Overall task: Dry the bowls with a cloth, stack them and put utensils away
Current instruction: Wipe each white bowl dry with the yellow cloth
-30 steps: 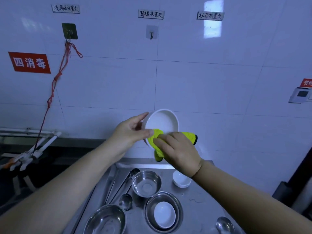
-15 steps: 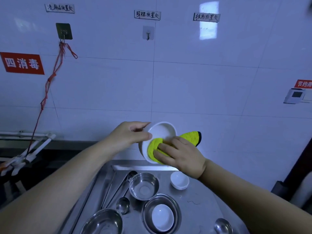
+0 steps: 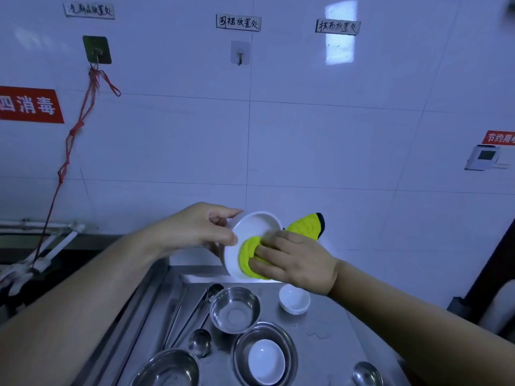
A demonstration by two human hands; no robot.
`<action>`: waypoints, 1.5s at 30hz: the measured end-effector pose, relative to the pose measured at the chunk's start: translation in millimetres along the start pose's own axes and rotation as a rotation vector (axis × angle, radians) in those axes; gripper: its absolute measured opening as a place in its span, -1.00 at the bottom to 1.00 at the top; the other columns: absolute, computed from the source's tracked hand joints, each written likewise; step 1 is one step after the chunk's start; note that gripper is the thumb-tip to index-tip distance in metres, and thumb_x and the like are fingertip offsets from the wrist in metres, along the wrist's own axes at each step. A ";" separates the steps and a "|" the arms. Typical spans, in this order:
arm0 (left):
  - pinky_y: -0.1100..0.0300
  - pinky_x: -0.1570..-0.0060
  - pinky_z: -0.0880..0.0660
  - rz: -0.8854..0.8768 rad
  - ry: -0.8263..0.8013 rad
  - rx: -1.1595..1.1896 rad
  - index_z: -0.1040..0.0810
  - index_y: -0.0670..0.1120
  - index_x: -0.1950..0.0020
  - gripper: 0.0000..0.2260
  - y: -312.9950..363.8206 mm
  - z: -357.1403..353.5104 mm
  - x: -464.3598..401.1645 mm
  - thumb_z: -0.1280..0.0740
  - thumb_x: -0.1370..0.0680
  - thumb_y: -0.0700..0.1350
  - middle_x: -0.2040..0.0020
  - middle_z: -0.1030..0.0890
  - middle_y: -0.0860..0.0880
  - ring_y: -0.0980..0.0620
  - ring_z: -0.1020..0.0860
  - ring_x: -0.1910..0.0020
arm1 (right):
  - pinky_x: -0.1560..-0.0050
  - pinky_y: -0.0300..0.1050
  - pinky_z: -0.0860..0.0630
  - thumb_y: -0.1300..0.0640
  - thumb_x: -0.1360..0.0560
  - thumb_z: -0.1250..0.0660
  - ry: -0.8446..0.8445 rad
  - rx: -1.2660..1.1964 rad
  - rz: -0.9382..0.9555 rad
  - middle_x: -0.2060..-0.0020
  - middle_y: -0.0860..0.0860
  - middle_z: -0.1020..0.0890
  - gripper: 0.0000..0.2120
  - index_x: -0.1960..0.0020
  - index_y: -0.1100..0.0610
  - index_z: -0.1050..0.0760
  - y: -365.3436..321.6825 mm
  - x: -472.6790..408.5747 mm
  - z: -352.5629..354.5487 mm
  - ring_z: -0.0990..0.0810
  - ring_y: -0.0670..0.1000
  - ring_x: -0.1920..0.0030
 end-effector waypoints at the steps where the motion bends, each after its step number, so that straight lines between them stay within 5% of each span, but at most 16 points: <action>1: 0.22 0.25 -0.54 0.000 0.030 0.025 -0.63 0.07 -0.13 -0.52 -0.9 1.4 -1.1 -0.45 -0.21 -0.11 0.05 -0.58 -0.17 0.02 -0.59 0.15 | 0.03 -0.02 -0.48 0.34 -0.54 -0.24 0.007 0.006 -0.028 0.07 0.08 -0.63 -0.77 -0.17 0.15 -0.40 2.1 -0.5 -0.9 -0.58 0.14 0.11; 4: 0.09 0.16 -0.60 -0.069 0.157 0.107 -0.53 0.12 -0.25 -0.41 -11.3 -6.1 -2.7 -0.50 -0.23 -0.09 -0.05 -0.59 -0.17 -0.01 -0.62 0.08 | 0.14 -0.02 -0.42 0.34 -0.40 -0.36 0.029 -0.085 -0.339 0.04 0.07 -0.61 -0.60 -0.19 0.11 -0.40 -1.7 -9.2 -3.1 -0.52 0.15 0.17; 7: 0.08 0.14 -0.61 -0.172 0.242 0.197 -0.56 0.20 -0.16 -0.51 -16.5 -14.3 -3.3 -0.44 -0.31 -0.22 0.07 -0.62 -0.06 -0.01 -0.62 0.14 | 0.22 -0.02 -0.40 0.32 -0.17 -0.47 -0.023 -0.228 -0.541 0.04 0.04 -0.60 -0.34 -0.23 0.07 -0.38 -15.7 -20.7 -5.5 -0.47 0.15 0.20; 10: 0.19 0.27 -0.57 -0.141 0.288 0.218 -0.56 0.16 -0.15 -0.50 -16.7 -10.5 -0.5 -0.40 -0.28 -0.25 0.18 -0.58 -0.05 0.04 -0.59 0.26 | 0.13 -0.04 -0.41 0.26 -0.27 -0.37 -0.136 -0.305 -0.496 -0.10 0.06 -0.57 -0.40 -0.30 0.09 -0.38 -20.7 -23.2 -2.0 -0.48 0.15 0.07; 14: 0.15 0.27 -0.57 -0.045 0.237 0.155 -0.54 0.15 -0.18 -0.41 -21.7 -7.6 5.2 -0.47 -0.18 -0.17 0.10 -0.56 -0.14 -0.01 -0.60 0.24 | -0.02 -0.07 -0.37 0.28 -0.48 -0.19 -0.268 0.035 -0.337 -0.10 0.11 -0.56 -0.67 -0.23 0.22 -0.49 -10.2 -14.9 3.7 -0.50 0.14 -0.08; 17: 0.15 0.25 -0.58 -0.046 0.246 0.183 -0.53 0.15 -0.21 -0.41 -22.0 -10.9 2.5 -0.44 -0.21 -0.19 0.08 -0.55 -0.16 -0.01 -0.60 0.23 | -0.08 -0.04 -0.37 0.32 -0.41 -0.24 -0.256 0.145 -0.384 -0.19 0.18 -0.54 -0.57 -0.29 0.31 -0.45 -5.6 -21.3 2.9 -0.46 0.19 -0.19; 21: 0.21 0.27 -0.56 -0.065 0.284 0.222 -0.49 0.08 -0.31 -0.39 -20.3 -18.9 -0.3 -0.40 -0.28 -0.25 0.11 -0.55 -0.15 0.03 -0.61 0.24 | -0.11 0.03 -0.41 0.42 -0.15 -0.27 -0.213 -0.268 -0.604 -0.26 0.16 -0.46 -0.19 -0.41 0.16 -0.29 -11.7 -41.4 0.8 -0.36 0.28 -0.25; 25: 0.24 0.29 -0.55 -0.128 0.293 0.245 -0.49 0.07 -0.29 -0.39 -18.4 -16.3 0.4 -0.44 -0.35 -0.40 0.16 -0.57 -0.08 0.07 -0.60 0.28 | -0.12 -0.12 -0.33 0.48 -0.12 -0.26 -0.106 -0.767 -0.676 -0.05 0.02 -0.37 -0.27 -0.27 0.10 -0.42 -21.4 -53.5 1.8 -0.31 0.10 -0.12; 27: 0.25 0.32 -0.54 -0.144 0.303 0.247 -0.50 0.07 -0.25 -0.41 -16.5 -11.4 2.8 -0.44 -0.31 -0.39 0.19 -0.57 -0.05 0.10 -0.58 0.30 | -0.18 -0.14 -0.33 0.49 -0.15 -0.31 -0.135 -0.829 -0.673 -0.12 0.04 -0.41 -0.27 -0.29 0.12 -0.43 -25.3 -48.2 -2.7 -0.36 0.08 -0.19; 30: 0.27 0.36 -0.52 -0.127 0.298 0.240 -0.53 0.08 -0.20 -0.43 -15.3 -4.4 6.9 -0.45 -0.25 -0.31 0.17 -0.55 -0.08 0.11 -0.57 0.32 | -0.29 0.07 -0.41 0.48 -0.20 -0.36 -0.219 -0.718 -0.465 -0.30 0.10 -0.49 -0.34 -0.29 0.20 -0.50 -15.4 -36.0 -7.2 -0.43 0.13 -0.31; 34: 0.18 0.30 -0.56 -0.056 0.247 0.223 -0.56 0.15 -0.15 -0.40 -23.1 -2.1 7.3 -0.48 -0.11 -0.08 0.07 -0.54 -0.14 0.05 -0.58 0.24 | -0.22 0.07 -0.44 0.29 -0.58 -0.11 -0.267 -0.275 0.005 -0.24 0.08 -0.56 -0.68 -0.19 0.17 -0.58 19.5 -22.7 -7.1 -0.47 0.16 -0.30; 38: 0.00 0.19 -0.59 0.044 0.052 0.156 -0.49 0.06 -0.34 -0.35 -32.0 -2.2 4.8 -0.46 -0.23 -0.06 -0.08 -0.46 -0.40 -0.10 -0.60 0.12 | -0.33 0.03 -0.38 0.28 -0.62 -0.15 -0.205 0.057 0.280 -0.30 0.09 -0.52 -0.71 -0.30 0.22 -0.49 37.5 -24.6 -3.9 -0.45 0.11 -0.33; 41: -0.07 0.14 -0.60 0.063 0.066 0.150 -0.50 0.07 -0.33 -0.36 -33.4 -0.8 4.5 -0.46 -0.23 -0.07 -0.11 -0.47 -0.40 -0.13 -0.59 0.09 | -0.39 0.01 -0.31 0.26 -0.64 -0.10 -0.201 0.120 0.255 -0.36 0.07 -0.46 -0.66 -0.38 0.21 -0.40 35.9 -23.3 -7.1 -0.39 0.09 -0.38; 45: 0.09 0.30 -0.60 0.015 0.303 0.198 -0.56 0.13 -0.18 -0.44 -29.0 -1.4 2.6 -0.45 -0.20 -0.18 0.08 -0.51 -0.19 0.01 -0.61 0.26 | -0.38 0.09 -0.27 0.29 -0.50 -0.07 -0.293 -0.045 -0.164 -0.39 0.21 -0.39 -0.50 -0.45 0.23 -0.30 12.4 -17.8 -18.6 -0.31 0.25 -0.41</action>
Point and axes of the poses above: each hand's wrist, its own x-axis away from the middle knuckle, its own z-axis out of the back of the hand, y = z × x, the point moved 1 cm from there along -x, towards the middle knuckle
